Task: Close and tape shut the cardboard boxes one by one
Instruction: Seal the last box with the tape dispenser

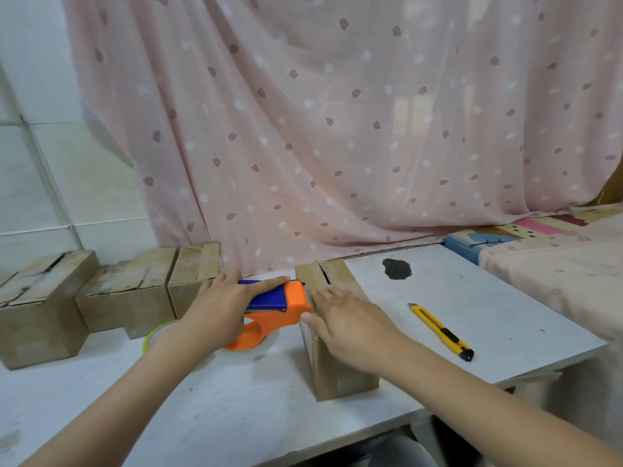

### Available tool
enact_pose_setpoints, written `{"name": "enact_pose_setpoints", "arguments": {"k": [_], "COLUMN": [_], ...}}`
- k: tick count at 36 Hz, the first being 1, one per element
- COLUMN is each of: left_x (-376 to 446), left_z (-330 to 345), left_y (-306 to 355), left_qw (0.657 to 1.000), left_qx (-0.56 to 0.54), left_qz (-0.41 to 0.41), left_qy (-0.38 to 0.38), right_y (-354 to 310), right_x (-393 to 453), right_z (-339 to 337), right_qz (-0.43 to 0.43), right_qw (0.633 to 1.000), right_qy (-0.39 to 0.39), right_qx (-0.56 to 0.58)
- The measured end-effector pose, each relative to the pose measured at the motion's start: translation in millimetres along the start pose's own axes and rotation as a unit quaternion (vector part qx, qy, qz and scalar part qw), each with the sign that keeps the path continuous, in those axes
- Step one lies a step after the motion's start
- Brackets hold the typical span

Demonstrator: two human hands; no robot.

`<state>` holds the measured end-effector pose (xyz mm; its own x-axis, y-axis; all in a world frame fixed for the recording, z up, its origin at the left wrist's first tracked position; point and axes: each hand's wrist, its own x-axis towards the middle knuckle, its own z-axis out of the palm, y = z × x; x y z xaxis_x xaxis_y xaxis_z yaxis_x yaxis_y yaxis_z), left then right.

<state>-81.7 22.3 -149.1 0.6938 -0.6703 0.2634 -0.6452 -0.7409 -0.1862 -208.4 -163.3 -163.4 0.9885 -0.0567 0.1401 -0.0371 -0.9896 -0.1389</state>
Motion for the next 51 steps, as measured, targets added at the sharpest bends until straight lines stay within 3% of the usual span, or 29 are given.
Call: {"name": "enact_pose_setpoints", "arguments": {"k": [20, 28, 34, 41, 46, 51], "left_x": [-9, -29, -35, -29, -27, -29], "left_z": [19, 30, 41, 50, 51, 53], "left_y": [-9, -36, -28, -12, -10, -13], "left_qw": [0.997, 0.998, 0.999, 1.000, 0.999, 0.999], "left_qx": [-0.064, -0.056, -0.015, 0.005, 0.010, -0.002], "left_qz": [-0.030, -0.037, -0.042, -0.027, -0.028, -0.033], "left_qy": [0.010, 0.002, 0.000, -0.010, -0.018, -0.010], "right_y": [-5, -11, -14, -31, -32, -23], "right_x": [-6, -8, -5, 33, 82, 107], "right_z": [13, 10, 3, -19, -13, -5], "right_qz": [0.061, 0.066, 0.081, 0.175, 0.312, 0.356], "right_qw": [0.996, 0.994, 0.996, 0.985, 0.945, 0.928], "right_qy": [0.015, 0.012, -0.005, 0.001, -0.067, -0.089], "right_qx": [-0.066, -0.084, -0.036, -0.009, 0.070, 0.070]}}
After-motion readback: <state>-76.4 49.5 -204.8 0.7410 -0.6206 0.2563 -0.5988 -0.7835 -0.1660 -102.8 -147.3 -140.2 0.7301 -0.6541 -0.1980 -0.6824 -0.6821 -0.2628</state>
